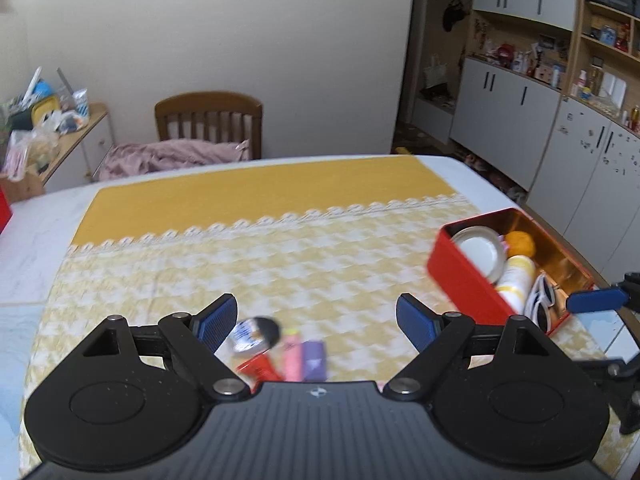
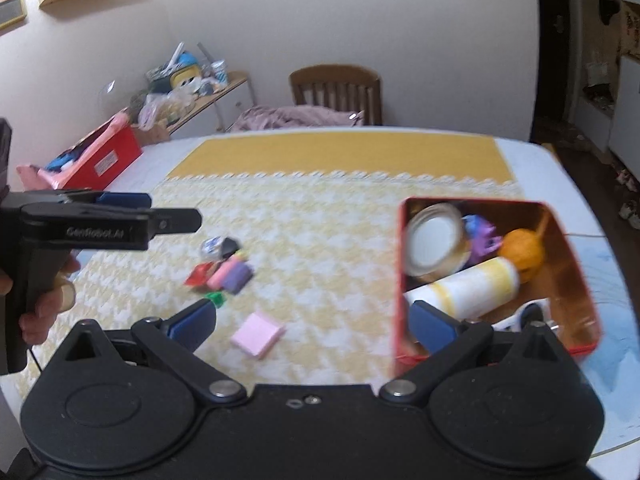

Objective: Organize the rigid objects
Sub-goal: 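Grasp the pink sticky-note pad with the right tool while the left tool grasps the red wrapper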

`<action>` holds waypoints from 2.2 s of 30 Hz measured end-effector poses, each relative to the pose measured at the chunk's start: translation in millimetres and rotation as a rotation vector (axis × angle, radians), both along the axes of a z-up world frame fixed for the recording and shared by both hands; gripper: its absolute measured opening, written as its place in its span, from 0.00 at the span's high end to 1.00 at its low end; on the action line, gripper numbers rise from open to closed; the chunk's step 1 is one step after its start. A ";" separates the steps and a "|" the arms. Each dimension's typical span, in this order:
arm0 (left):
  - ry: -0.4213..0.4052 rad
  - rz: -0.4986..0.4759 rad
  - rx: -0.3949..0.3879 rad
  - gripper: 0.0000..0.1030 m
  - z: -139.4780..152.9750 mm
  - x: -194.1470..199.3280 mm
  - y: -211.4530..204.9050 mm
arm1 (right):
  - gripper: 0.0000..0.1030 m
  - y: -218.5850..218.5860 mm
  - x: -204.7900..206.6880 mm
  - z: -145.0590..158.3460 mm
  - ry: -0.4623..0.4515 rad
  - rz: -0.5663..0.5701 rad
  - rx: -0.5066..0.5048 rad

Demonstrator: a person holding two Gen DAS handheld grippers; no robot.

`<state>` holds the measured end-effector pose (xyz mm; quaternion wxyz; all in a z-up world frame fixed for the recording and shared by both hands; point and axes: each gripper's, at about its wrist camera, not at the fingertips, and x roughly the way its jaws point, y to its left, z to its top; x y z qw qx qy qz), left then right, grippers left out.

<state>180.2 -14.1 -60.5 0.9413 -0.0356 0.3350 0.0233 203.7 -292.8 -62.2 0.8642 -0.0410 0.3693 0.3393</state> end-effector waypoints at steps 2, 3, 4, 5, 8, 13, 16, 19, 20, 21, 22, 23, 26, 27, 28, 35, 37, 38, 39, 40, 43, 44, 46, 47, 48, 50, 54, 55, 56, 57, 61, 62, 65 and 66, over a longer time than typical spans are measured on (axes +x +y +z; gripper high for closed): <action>0.012 0.013 -0.010 0.16 -6.3 -3.1 11.1 | 0.00 13.1 -6.5 -4.9 0.002 0.027 -0.013; 0.019 0.017 -0.020 0.16 -9.7 -3.5 16.2 | 0.00 19.9 -9.4 -7.3 -0.001 0.041 -0.026; 0.026 0.019 -0.029 0.16 -12.7 -4.1 20.5 | 0.00 26.6 -12.2 -9.5 -0.005 0.054 -0.041; 0.032 0.021 -0.036 0.16 -15.7 -4.4 24.7 | 0.00 33.1 -15.1 -11.8 -0.008 0.068 -0.054; 0.053 0.017 -0.033 0.16 -25.6 -4.1 34.3 | 0.01 50.3 -18.6 -20.6 -0.020 0.107 -0.092; 0.102 0.013 -0.027 0.16 -44.4 -0.3 45.4 | 0.04 73.7 -15.2 -37.4 -0.017 0.161 -0.152; 0.133 0.018 -0.042 0.16 -55.9 5.1 51.6 | 0.08 85.3 -11.9 -47.6 -0.010 0.198 -0.190; 0.157 0.022 -0.051 0.16 -64.6 11.4 55.4 | 0.10 93.9 -9.2 -58.4 -0.010 0.228 -0.231; 0.162 0.023 -0.054 0.16 -67.1 13.8 56.6 | 0.12 96.0 -8.4 -62.2 -0.013 0.235 -0.247; 0.170 0.026 -0.055 0.16 -69.7 16.5 57.8 | 0.16 97.9 -7.6 -65.6 -0.016 0.244 -0.261; 0.179 0.032 -0.056 0.16 -71.9 19.4 59.1 | 0.20 99.4 -6.8 -68.5 -0.017 0.254 -0.273; 0.188 0.042 -0.065 0.16 -73.7 22.4 61.1 | 0.21 100.6 -6.0 -71.0 -0.019 0.265 -0.285; 0.211 0.071 -0.105 0.16 -79.4 30.9 68.7 | 0.23 103.7 -4.4 -76.9 -0.027 0.298 -0.310; 0.215 0.077 -0.111 0.16 -80.3 33.1 69.8 | 0.23 104.7 -3.7 -78.3 -0.038 0.303 -0.321; 0.217 0.079 -0.113 0.16 -81.7 34.5 70.1 | 0.24 105.0 -2.8 -79.1 -0.048 0.306 -0.329; 0.240 0.090 -0.135 0.21 -90.1 43.5 66.7 | 0.28 107.4 12.3 -83.7 -0.042 0.330 -0.325; 0.243 0.093 -0.146 0.25 -92.1 45.3 66.1 | 0.31 109.2 12.9 -84.1 -0.047 0.347 -0.322; 0.239 0.101 -0.147 0.26 -92.2 45.3 66.5 | 0.32 110.3 13.1 -84.2 -0.047 0.354 -0.318; 0.236 0.103 -0.150 0.29 -92.3 45.5 67.4 | 0.36 110.8 13.2 -84.2 -0.045 0.359 -0.312; 0.234 0.105 -0.157 0.35 -92.3 45.6 68.4 | 0.39 110.9 13.5 -84.1 -0.042 0.363 -0.304; 0.238 0.112 -0.154 0.41 -93.8 45.7 70.0 | 0.44 111.3 12.3 -83.9 -0.042 0.370 -0.290; 0.237 0.110 -0.148 0.41 -93.7 44.9 69.6 | 0.44 111.2 11.4 -83.8 -0.043 0.372 -0.288; 0.235 0.105 -0.131 0.43 -93.9 43.6 67.5 | 0.47 110.2 10.3 -83.7 -0.042 0.370 -0.282; 0.233 0.103 -0.119 0.44 -94.1 43.1 66.1 | 0.47 109.5 9.9 -83.7 -0.040 0.368 -0.279; 0.233 0.101 -0.105 0.46 -94.3 42.7 64.5 | 0.48 108.6 8.8 -83.3 -0.039 0.366 -0.276; 0.233 0.092 -0.072 0.49 -94.8 42.0 61.3 | 0.50 108.2 7.4 -83.3 -0.040 0.360 -0.277; 0.227 0.066 -0.021 0.63 -95.1 40.3 56.3 | 0.58 111.2 3.1 -82.5 -0.037 0.344 -0.280; 0.225 0.061 -0.011 0.67 -95.0 39.7 55.2 | 0.58 112.1 1.4 -82.3 -0.039 0.336 -0.284; 0.223 0.057 -0.002 0.68 -94.9 38.9 54.4 | 0.58 112.8 0.7 -82.2 -0.039 0.325 -0.285; 0.220 0.053 -0.001 0.72 -94.9 38.3 53.7 | 0.59 112.6 0.3 -82.0 -0.033 0.311 -0.283; 0.202 0.054 0.011 0.78 -93.6 33.3 51.7 | 0.59 109.1 -0.4 -80.9 -0.007 0.248 -0.270; 0.199 0.053 0.009 0.78 -93.2 32.2 52.2 | 0.59 107.4 -1.3 -80.0 -0.002 0.235 -0.266; 0.197 0.062 -0.005 0.78 -89.9 27.4 55.9 | 0.59 102.7 -4.9 -76.1 -0.005 0.204 -0.261; 0.195 0.063 -0.010 0.78 -88.3 25.5 56.8 | 0.59 100.6 -6.3 -74.2 -0.007 0.191 -0.260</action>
